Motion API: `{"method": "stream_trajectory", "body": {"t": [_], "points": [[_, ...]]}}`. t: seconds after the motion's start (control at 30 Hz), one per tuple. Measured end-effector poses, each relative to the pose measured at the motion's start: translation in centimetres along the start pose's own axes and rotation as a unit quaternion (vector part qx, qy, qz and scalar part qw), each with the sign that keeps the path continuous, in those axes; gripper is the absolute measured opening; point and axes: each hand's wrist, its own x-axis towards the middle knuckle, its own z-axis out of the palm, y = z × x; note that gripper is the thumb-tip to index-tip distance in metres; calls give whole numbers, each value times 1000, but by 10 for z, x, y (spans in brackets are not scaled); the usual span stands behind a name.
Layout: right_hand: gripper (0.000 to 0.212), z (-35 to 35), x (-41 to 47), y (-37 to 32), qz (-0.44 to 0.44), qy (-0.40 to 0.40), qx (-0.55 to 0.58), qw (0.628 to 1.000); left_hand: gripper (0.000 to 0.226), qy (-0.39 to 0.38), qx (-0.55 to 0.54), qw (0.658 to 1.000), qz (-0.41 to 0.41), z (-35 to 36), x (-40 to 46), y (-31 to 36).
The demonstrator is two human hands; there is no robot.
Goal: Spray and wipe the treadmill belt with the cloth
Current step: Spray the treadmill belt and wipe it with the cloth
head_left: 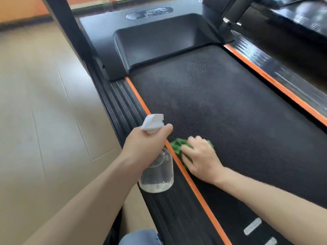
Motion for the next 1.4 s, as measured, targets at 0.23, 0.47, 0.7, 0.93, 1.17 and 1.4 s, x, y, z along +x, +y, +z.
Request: {"method": "stream_trajectory", "body": {"t": [0.23,0.47,0.7,0.93,1.17,1.4], "points": [[21,-28,-88,20,-114,-60,-3,992,49,-7,-11,1000,-5,-6,5,-6],[24,8,36,17,-13,32,-3,999,46,9,-8,1000,-19,-4,7,-10],[19,-3,-26,13,40,28,5,999,37,50,-69,996,6,-9,9,-5],[21,-18,-102,19,64,-7,-15,998,34,68,-92,993,32,-8,-9,-16],[27,-18,-99,15,89,-22,-40,995,30,91,-85,989,76,-25,-14,-25],[23,-18,-96,11,119,-28,-39,992,38,27,-39,995,93,-22,45,-24]]}}
